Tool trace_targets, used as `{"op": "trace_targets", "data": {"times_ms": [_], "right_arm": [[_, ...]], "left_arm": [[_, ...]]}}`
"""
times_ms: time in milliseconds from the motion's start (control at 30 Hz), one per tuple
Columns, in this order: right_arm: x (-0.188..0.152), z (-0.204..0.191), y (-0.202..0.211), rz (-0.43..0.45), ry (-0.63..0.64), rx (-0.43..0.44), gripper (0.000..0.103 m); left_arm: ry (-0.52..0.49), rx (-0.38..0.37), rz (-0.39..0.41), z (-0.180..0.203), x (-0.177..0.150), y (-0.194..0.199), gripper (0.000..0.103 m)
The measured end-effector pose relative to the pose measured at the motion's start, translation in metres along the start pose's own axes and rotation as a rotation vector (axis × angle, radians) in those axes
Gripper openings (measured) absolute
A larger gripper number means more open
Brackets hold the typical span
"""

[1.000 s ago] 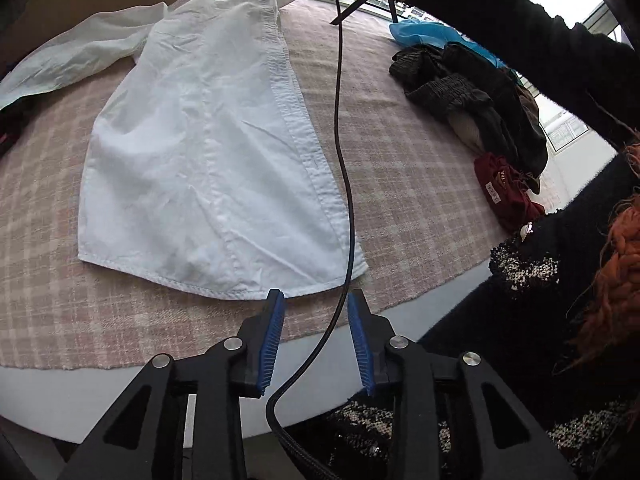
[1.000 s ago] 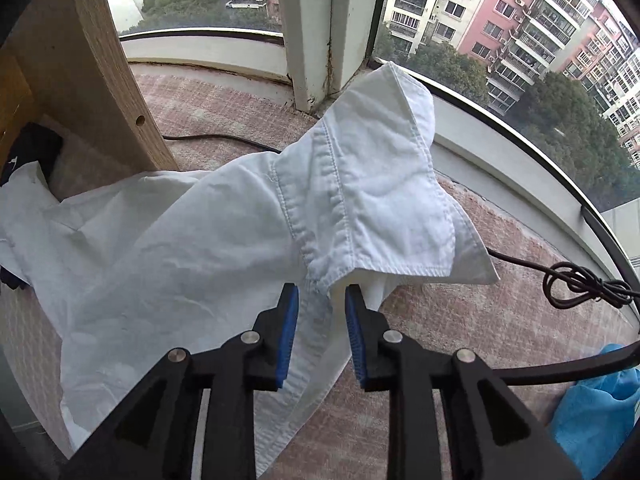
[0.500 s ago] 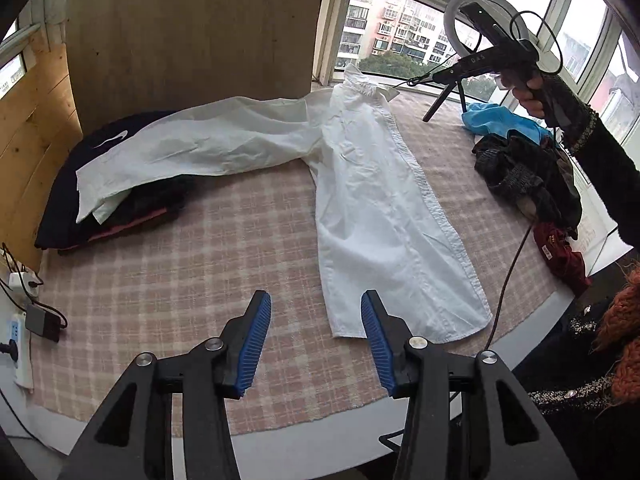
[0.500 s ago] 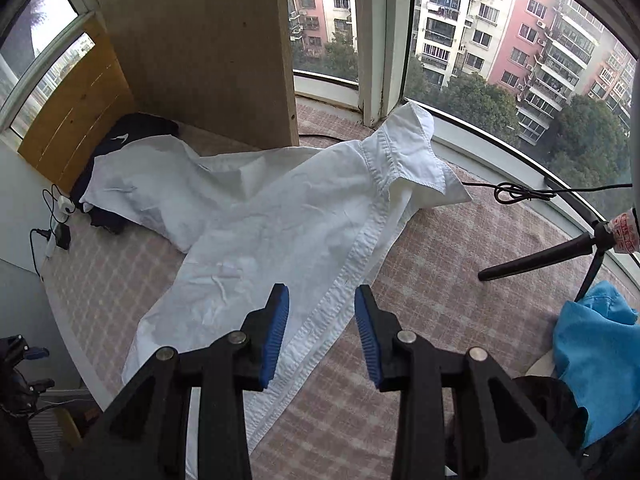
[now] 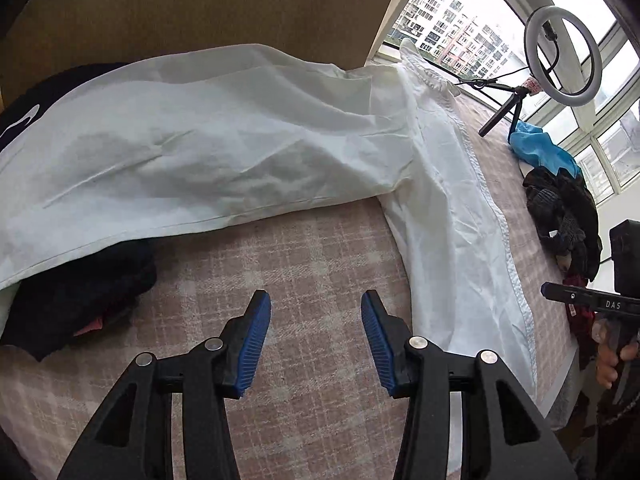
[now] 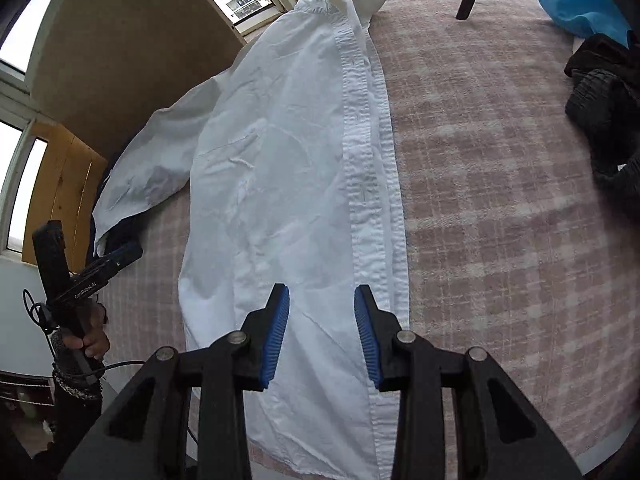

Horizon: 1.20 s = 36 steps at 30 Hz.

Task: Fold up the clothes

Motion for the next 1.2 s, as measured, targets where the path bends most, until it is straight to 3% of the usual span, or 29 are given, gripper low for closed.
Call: {"op": "trace_targets", "data": {"times_ms": [100, 200, 300, 400, 500, 800, 833, 867, 933, 1100, 1200], "right_arm": [[0.013, 0.008, -0.019, 0.011, -0.032, -0.069, 0.034], [0.05, 0.025, -0.026, 0.065, -0.059, -0.144, 0.034], [0.088, 0.032, -0.042, 0.048, -0.072, -0.105, 0.041], [0.108, 0.03, -0.064, 0.004, -0.044, -0.12, 0.043], [0.116, 0.023, -0.083, -0.041, 0.013, -0.135, 0.043], [0.122, 0.015, -0.087, -0.071, 0.04, -0.041, 0.043], [0.121, 0.012, -0.089, -0.078, 0.065, -0.043, 0.041], [0.12, 0.009, -0.092, -0.084, 0.094, -0.049, 0.024], [0.12, 0.005, -0.095, -0.097, 0.148, -0.078, 0.004], [0.131, 0.011, -0.09, -0.042, 0.187, -0.181, 0.004], [0.13, 0.009, -0.097, -0.075, 0.228, -0.191, 0.004]], "left_arm": [[0.012, -0.043, -0.016, 0.003, 0.011, -0.017, 0.045], [0.01, -0.044, -0.016, -0.001, 0.018, -0.025, 0.045], [0.022, -0.032, -0.023, -0.007, 0.026, -0.032, 0.045], [0.042, -0.029, -0.028, -0.012, 0.03, -0.038, 0.045], [0.044, -0.025, -0.027, -0.011, 0.032, -0.042, 0.045], [0.053, -0.013, -0.026, -0.001, 0.038, -0.054, 0.047], [0.054, -0.012, -0.025, 0.0, 0.039, -0.056, 0.048], [0.057, -0.013, -0.025, 0.002, 0.04, -0.057, 0.048], [0.071, -0.022, -0.026, 0.004, 0.043, -0.06, 0.048], [0.145, -0.037, 0.009, -0.003, 0.05, -0.057, 0.048], [0.185, -0.042, 0.03, -0.011, 0.056, -0.054, 0.045]]}}
Point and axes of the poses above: each gripper's, at about its wrist camera, not at the fingertips, and y roughly against the way its jaws point, z to its right, x to its top, the point moved 2 cm from there along -y, roughly the way its jaws point, and after that the axes turned 10 degrees about z, right-handed, at the moved point
